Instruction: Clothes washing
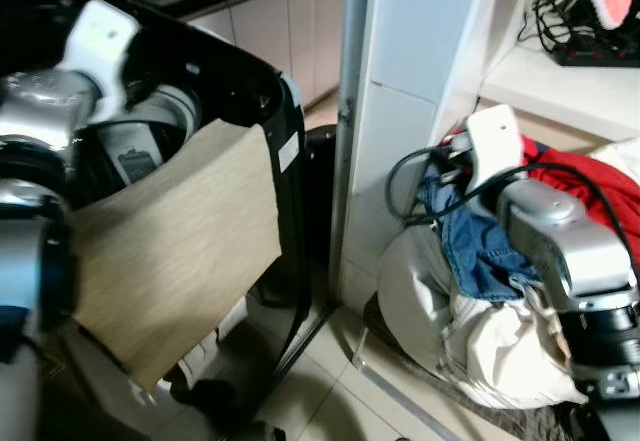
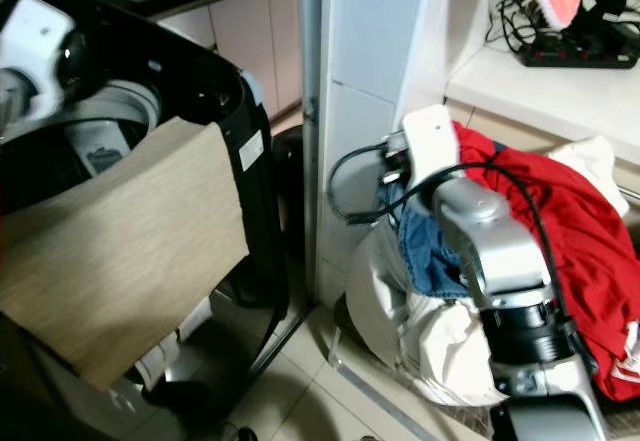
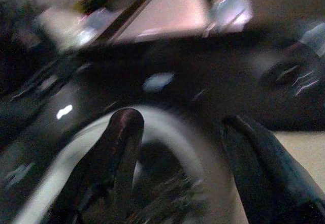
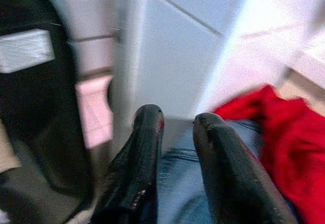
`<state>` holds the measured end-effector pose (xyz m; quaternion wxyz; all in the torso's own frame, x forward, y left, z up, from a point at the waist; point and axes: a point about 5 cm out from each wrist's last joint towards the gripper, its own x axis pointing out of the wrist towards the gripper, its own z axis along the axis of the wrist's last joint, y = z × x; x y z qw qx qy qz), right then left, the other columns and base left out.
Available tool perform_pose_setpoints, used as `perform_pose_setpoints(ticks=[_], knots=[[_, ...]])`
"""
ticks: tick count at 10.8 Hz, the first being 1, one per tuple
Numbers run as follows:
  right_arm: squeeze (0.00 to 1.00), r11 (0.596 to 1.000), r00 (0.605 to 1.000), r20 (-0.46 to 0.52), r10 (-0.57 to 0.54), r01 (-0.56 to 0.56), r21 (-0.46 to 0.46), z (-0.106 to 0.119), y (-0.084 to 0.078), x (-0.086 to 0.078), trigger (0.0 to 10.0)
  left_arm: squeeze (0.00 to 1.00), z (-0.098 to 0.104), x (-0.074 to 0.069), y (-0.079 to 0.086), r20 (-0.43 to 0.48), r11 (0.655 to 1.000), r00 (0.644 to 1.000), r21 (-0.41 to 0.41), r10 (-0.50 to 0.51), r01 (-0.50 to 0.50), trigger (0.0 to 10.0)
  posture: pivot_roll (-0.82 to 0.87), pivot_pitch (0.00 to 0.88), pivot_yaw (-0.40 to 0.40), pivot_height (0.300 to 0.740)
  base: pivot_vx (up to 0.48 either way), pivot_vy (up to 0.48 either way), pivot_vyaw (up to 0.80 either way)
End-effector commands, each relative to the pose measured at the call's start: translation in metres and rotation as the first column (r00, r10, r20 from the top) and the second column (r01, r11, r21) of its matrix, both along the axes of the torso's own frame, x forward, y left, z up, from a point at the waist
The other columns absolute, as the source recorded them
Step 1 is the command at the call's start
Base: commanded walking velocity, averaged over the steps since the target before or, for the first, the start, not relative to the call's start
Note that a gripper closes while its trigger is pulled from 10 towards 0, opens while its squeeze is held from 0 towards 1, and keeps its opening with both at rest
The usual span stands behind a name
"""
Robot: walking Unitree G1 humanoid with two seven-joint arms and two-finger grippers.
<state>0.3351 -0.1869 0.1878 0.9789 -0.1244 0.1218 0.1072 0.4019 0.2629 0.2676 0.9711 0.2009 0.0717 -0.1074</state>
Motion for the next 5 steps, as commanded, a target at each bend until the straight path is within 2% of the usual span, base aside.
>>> perform_pose_setpoints(ticks=[1, 2, 3, 4, 5], knots=[[1.00, 0.992, 0.992, 0.000, -0.124, 0.124, -0.013, -0.001, -0.027, 0.006, 10.0, 0.00, 0.000, 0.002, -0.028, 0.068, 0.982, 0.984, -0.081, -0.163, 0.169, 10.0, -0.11, 0.000, 0.074, 0.740, 0.000, 0.000, 0.00], [1.00, 0.983, 0.982, -0.038, -0.185, 0.184, -0.020, -0.009, -0.044, 0.009, 10.0, 0.00, -0.012, -0.001, -0.058, 0.089, 0.942, 0.949, -0.129, -0.301, 0.311, 10.0, -0.11, 0.000, 0.081, 0.740, 0.000, 0.000, 0.00], [1.00, 0.980, 0.979, -0.057, -0.198, 0.197, -0.027, -0.013, -0.051, 0.011, 10.0, 0.00, -0.019, -0.004, -0.073, 0.090, 0.914, 0.926, -0.151, -0.365, 0.375, 10.0, -0.11, 0.000, 0.081, 0.740, 0.000, 0.000, 0.00], [1.00, 0.979, 0.973, -0.125, -0.194, 0.184, -0.085, -0.024, -0.063, 0.011, 10.0, 0.00, -0.035, -0.016, -0.105, 0.087, 0.847, 0.866, -0.177, -0.493, 0.500, 10.0, -0.11, 0.000, 0.080, 0.740, 0.000, 0.000, 0.00], [1.00, 0.974, 0.967, -0.130, -0.218, 0.206, -0.099, -0.027, -0.071, 0.013, 10.0, 0.00, -0.043, -0.023, -0.119, 0.073, 0.816, 0.838, -0.197, -0.541, 0.544, 10.0, -0.11, 0.000, 0.080, 0.740, 0.000, 0.000, 0.00]])
